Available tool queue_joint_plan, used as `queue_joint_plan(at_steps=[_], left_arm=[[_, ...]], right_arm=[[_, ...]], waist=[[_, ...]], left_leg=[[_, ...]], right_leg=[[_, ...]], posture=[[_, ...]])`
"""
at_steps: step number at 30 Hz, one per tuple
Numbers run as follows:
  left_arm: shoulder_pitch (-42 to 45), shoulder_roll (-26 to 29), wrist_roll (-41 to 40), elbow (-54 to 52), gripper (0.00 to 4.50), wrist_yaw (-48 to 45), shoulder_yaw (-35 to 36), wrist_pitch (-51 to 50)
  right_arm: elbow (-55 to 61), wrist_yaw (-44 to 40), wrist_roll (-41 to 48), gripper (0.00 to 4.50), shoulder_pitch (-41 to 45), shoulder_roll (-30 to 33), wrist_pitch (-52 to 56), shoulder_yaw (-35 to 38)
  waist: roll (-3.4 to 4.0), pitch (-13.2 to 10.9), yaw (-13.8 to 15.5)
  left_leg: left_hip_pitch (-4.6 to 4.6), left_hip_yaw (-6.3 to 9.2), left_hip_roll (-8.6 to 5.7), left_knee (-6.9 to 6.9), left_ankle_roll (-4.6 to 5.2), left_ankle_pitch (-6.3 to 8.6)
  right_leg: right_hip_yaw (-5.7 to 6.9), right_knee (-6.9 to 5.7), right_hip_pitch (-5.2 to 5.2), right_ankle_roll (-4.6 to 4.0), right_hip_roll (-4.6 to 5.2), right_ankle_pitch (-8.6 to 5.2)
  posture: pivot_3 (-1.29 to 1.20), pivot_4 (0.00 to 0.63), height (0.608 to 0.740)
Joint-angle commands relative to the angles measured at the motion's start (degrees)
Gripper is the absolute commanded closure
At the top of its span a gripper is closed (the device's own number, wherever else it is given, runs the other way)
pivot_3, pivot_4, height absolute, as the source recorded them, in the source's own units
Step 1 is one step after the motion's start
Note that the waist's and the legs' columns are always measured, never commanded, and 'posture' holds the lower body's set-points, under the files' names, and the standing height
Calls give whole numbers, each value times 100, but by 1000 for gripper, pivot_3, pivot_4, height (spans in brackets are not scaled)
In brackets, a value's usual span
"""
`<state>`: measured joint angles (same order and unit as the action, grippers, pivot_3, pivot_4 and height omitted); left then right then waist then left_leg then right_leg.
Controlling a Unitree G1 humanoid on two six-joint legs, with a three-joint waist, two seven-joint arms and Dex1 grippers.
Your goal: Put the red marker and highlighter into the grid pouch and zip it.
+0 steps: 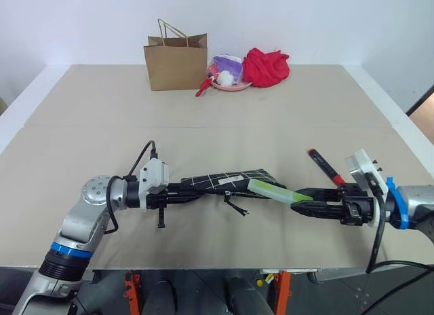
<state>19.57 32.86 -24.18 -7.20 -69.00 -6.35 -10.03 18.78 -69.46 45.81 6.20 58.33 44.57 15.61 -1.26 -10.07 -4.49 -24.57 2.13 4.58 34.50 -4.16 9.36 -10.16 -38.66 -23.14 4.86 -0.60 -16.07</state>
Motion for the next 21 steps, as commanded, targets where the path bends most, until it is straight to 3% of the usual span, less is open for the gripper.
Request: queue_joint_plan(at_steps=[1,21], left_arm=[[15,19,-20,-91,4500,4,70,103],[-27,-77,-10,-216,4500,73,-6,89]], right_arm=[[-42,-207,27,3338,-72,111,-131,200],[-188,-240,-242,3338,119,119,-222,-93]], waist=[[0,0,1],[0,0,-1]], left_leg=[[0,0,0,0,0,0],[2,0,0,2,0,0]], right_leg=[[0,0,0,0,0,0],[0,0,0,1,0,2]], posture=[[0,150,740],[0,150,740]])
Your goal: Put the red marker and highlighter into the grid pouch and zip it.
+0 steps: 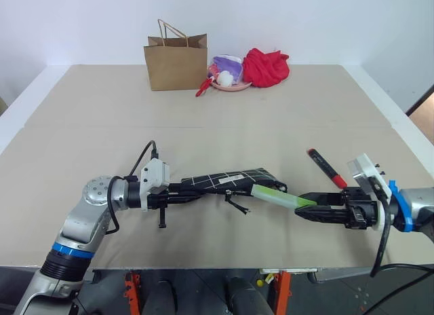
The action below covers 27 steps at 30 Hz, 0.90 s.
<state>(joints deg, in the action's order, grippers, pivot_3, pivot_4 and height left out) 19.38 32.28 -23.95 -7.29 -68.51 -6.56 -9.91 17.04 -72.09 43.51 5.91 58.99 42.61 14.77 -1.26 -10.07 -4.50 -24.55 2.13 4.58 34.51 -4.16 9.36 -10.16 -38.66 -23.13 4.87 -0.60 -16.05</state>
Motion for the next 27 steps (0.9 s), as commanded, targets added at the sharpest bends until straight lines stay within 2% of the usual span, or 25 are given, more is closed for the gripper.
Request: queue_joint_plan(at_steps=[1,13,19,21,23,24,27], left_arm=[[-12,-27,-37,-227,4500,36,7,67],[-99,-84,-77,-370,4500,114,-45,21],[-64,-175,-42,-371,4500,169,-90,17],[-58,-186,-39,-369,4500,192,-98,17],[-55,-190,-39,-368,4500,211,-102,19],[-55,-190,-39,-367,4500,218,-101,20],[-64,-172,-41,-364,4500,230,-80,26]], right_arm=[[-33,18,-15,3338,184,54,-2,-50],[-382,-92,-363,3338,626,40,-81,-599],[-314,248,-495,3338,1081,-495,-39,-1122],[-286,349,-410,2304,1253,-646,151,-1199],[-275,370,-431,1902,1328,-721,110,-1215],[-267,380,-425,1230,1347,-730,130,-1209],[-250,397,-358,8,1351,-705,228,-1134]], waist=[[0,0,0],[1,0,2],[0,0,-8],[1,0,-4],[1,0,1],[1,0,2],[1,0,2]], left_leg=[[0,0,0,0,0,0],[-1,0,0,-1,0,0],[2,0,1,0,0,0],[0,0,0,1,0,0],[-1,0,1,1,-1,0],[-2,0,0,1,0,0],[-2,0,0,-1,0,0]], right_leg=[[0,0,0,0,0,0],[0,0,0,0,0,0],[0,-1,0,-1,-2,3],[0,-1,-1,0,-2,3],[0,-1,0,0,-1,3],[0,-1,0,1,-1,3],[0,-1,0,1,-1,1]], posture=[[0,150,740],[0,150,740],[0,150,740],[0,150,740],[0,150,740],[0,150,740],[0,150,740]])
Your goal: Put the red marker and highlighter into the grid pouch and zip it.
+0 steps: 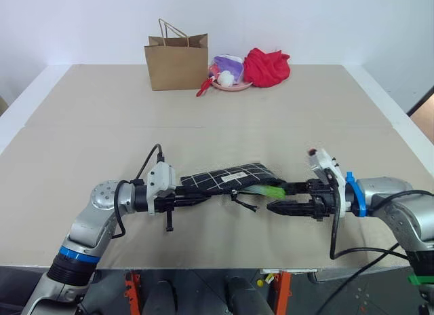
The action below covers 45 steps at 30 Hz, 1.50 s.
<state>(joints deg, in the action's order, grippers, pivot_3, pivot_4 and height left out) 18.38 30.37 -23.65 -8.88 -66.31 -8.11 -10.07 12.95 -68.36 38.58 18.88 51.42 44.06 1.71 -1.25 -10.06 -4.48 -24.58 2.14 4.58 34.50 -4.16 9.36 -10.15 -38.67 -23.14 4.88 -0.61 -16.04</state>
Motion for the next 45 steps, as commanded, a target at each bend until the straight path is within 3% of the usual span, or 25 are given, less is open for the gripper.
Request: queue_joint_plan(at_steps=[1,10,15,21,27,32,34,41,45], left_arm=[[29,33,-72,-200,4500,13,90,45],[-30,101,-79,-212,4500,36,146,39],[-56,115,-88,-236,4500,45,146,29],[-65,147,-90,-263,4500,60,146,12],[-83,166,-95,-309,4500,82,137,6],[-96,197,-94,-330,4500,90,145,12],[-89,201,-92,-333,4500,94,141,16],[-60,202,-106,-341,4500,94,132,0],[-43,196,-108,-323,4500,87,126,1]], right_arm=[[150,-38,161,8,-4,139,110,242],[-1075,-152,-56,8,-244,785,-174,1258],[-1643,576,-563,8,9,521,-695,1373],[-1986,2276,-1688,8,-102,-224,-1567,1283],[-2539,2981,-2180,8,-177,-529,-2010,1379],[-2513,3093,-2081,8,-387,-691,-1659,1401],[-2489,3109,-2019,709,-473,-754,-1535,1426],[-2510,3026,-1942,3937,-718,-792,-1257,1414],[-2344,2787,-1685,3946,-763,-795,-1221,1553]], waist=[[0,0,0],[0,0,19],[1,1,-27],[2,1,-24],[4,2,-11],[5,3,-21],[4,3,-20],[-2,7,3],[-9,11,3]], left_leg=[[0,0,0,0,0,0],[1,0,0,4,0,0],[8,-1,1,4,0,0],[3,-1,0,2,0,0],[1,-1,-1,0,0,0],[5,-1,0,0,0,0],[9,-1,0,0,0,0],[22,0,-1,11,0,-1],[26,0,-1,12,0,-1]], right_leg=[[0,0,0,0,0,0],[0,0,1,0,1,2],[-1,-1,2,-4,-1,7],[-1,-1,1,-1,0,5],[-1,-1,1,0,1,3],[-1,-2,2,-2,0,4],[-1,-2,7,-2,0,5],[-1,-1,32,-5,1,2],[-1,-1,36,-6,1,2]], posture=[[0,150,740],[0,150,740],[0,150,740],[0,150,740],[0,150,740],[0,150,740],[0,150,740],[0,150,740],[0,150,740]])
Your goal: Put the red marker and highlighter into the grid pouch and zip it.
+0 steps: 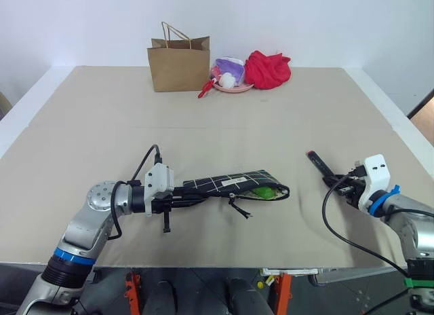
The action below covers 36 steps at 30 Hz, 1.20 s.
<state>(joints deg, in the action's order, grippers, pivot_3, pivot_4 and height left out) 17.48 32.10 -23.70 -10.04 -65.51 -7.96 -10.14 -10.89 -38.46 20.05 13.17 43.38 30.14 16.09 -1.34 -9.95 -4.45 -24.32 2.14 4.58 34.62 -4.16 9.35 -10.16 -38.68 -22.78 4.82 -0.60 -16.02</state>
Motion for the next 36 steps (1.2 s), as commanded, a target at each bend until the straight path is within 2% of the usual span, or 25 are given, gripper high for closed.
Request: queue_joint_plan(at_steps=[1,4,8,13,16,20,26,36], left_arm=[[48,25,-107,-207,4500,1,111,7],[53,36,-125,-197,4500,-31,108,0],[85,39,-186,-164,4500,-104,98,-45],[119,11,-212,-128,4500,-138,79,-64],[136,-15,-205,-117,4500,-136,57,-68],[132,-79,-203,-138,4500,-99,28,-83],[124,-87,-181,-120,4500,-91,49,-81],[120,-108,-158,-111,4500,-87,52,-78]], right_arm=[[188,-393,381,3946,-189,34,279,201],[702,-1248,764,3946,-227,398,220,273],[1865,-2308,2034,3946,82,883,1105,390],[2844,-2697,2891,3946,157,1136,1825,134],[3083,-2740,2988,3946,117,1261,2059,-56],[3014,-3143,2575,3946,-292,1738,1889,-341],[2927,-3441,2553,3946,-513,2059,1880,-314],[2760,-3639,2443,3946,-675,2244,1764,-200]], waist=[[0,0,7],[5,-4,-1],[34,-11,-74],[22,-10,-86],[21,-11,-64],[21,-11,1],[20,-12,-14],[20,-12,-9]], left_leg=[[0,0,0,0,0,0],[0,0,0,-6,0,0],[-1,-5,0,-12,1,1],[1,7,3,-16,1,0],[-9,6,-2,-9,0,1],[-14,6,-4,-9,0,1],[-14,5,-2,-11,0,1],[-15,5,-3,-10,0,1]], right_leg=[[0,0,0,1,0,0],[0,0,-2,5,0,0],[-6,-2,-13,7,-1,0],[0,-7,-11,3,-8,-3],[0,-2,-13,7,0,-5],[0,-1,-21,6,1,-5],[0,-3,-26,3,0,-8],[0,-3,-26,4,1,-7]], posture=[[0,150,740],[0,150,740],[0,150,740],[0,150,740],[0,150,740],[0,150,740],[0,150,740],[0,150,740]])
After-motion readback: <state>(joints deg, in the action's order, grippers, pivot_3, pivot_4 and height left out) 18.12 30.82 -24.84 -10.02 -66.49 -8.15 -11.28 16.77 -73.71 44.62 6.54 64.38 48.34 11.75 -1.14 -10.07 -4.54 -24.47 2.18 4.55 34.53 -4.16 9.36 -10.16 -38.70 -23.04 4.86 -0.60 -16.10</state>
